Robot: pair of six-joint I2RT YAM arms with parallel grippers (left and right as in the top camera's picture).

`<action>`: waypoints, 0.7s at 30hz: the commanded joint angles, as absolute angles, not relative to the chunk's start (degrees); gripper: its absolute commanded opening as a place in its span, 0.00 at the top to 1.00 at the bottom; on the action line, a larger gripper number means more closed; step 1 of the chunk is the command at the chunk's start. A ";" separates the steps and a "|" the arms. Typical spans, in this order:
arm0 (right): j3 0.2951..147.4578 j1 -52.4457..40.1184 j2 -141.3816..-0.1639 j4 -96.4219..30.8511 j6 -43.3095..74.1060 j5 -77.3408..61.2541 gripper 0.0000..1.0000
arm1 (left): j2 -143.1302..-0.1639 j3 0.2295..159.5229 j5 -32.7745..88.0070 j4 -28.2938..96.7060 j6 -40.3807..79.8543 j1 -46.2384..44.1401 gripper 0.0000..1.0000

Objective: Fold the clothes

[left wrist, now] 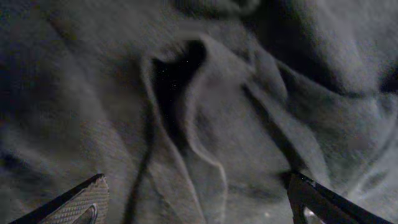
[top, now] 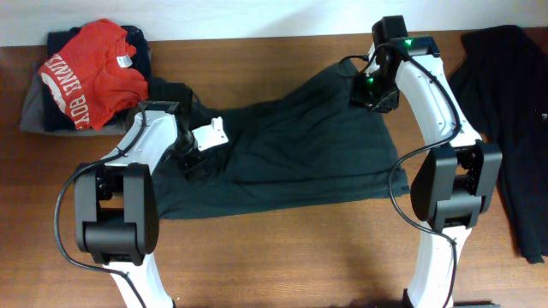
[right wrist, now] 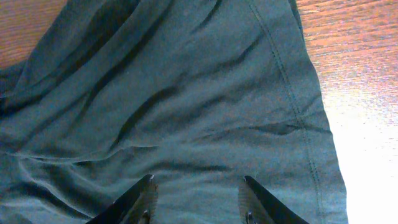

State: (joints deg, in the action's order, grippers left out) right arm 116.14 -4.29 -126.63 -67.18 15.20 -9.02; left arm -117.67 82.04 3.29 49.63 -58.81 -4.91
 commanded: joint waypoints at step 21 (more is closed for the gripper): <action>115.77 -4.49 -126.80 -67.09 15.27 -8.32 0.53 | -118.41 81.62 2.46 45.58 -60.12 -5.21 0.79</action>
State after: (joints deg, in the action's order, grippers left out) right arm 116.14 -4.29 -126.63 -67.18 15.18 -9.02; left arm -117.67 82.02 3.11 46.02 -59.53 -4.99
